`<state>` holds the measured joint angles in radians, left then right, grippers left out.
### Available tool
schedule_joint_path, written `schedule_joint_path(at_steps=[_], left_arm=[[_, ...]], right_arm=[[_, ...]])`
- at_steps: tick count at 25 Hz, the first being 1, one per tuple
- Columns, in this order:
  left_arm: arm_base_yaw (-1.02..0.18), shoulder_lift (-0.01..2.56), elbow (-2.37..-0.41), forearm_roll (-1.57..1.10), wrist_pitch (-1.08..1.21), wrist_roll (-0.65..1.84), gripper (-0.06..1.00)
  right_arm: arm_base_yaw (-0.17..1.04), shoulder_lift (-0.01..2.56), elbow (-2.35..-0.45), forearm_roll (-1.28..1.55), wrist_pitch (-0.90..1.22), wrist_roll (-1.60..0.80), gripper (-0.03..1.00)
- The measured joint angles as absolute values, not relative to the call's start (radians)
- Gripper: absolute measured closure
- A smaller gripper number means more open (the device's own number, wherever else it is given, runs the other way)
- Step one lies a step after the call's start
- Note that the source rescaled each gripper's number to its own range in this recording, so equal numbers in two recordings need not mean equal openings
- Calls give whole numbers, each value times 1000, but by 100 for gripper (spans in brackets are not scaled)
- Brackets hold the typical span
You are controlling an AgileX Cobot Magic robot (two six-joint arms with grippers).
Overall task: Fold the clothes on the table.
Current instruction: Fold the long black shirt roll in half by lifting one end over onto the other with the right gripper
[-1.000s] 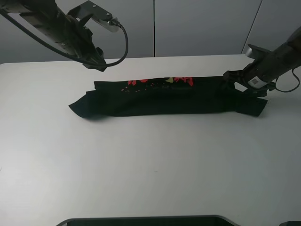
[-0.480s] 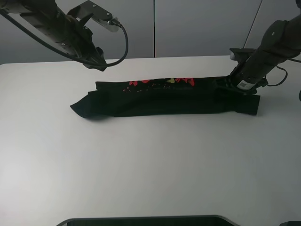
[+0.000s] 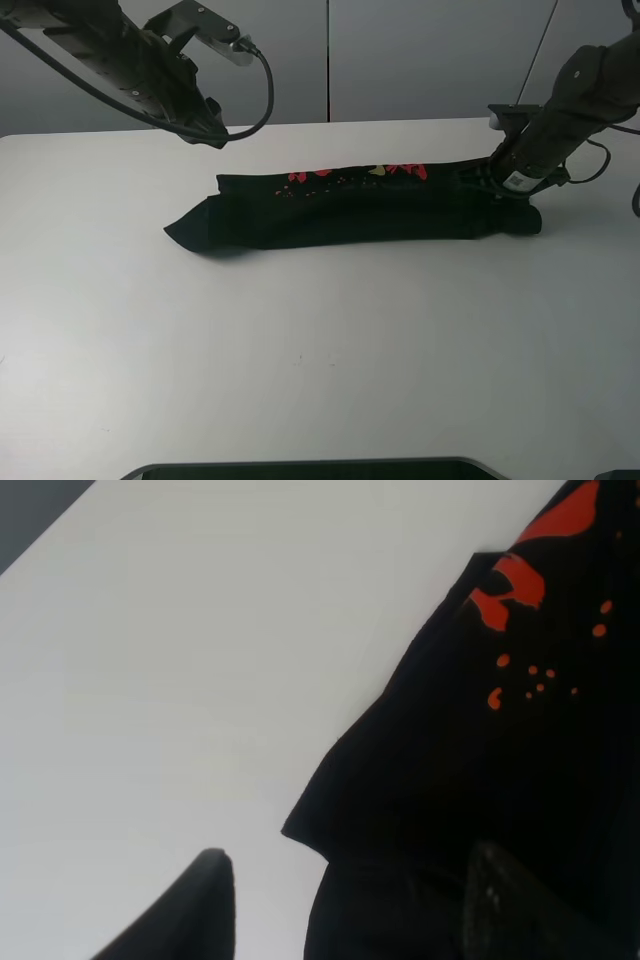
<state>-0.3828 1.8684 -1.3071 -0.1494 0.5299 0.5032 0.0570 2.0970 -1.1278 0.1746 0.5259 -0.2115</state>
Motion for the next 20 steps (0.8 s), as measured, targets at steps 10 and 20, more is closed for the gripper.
schedule_joint_path(at_steps=[10, 20], left_arm=[[-383, 1868, -1307, -129, 532, 503, 17], [-383, 1868, -1307, -127, 526, 503, 17]], right_arm=[[-105, 1932, -1094, -294, 693, 105, 90], [-57, 1674, -1094, 41, 690, -149, 90]])
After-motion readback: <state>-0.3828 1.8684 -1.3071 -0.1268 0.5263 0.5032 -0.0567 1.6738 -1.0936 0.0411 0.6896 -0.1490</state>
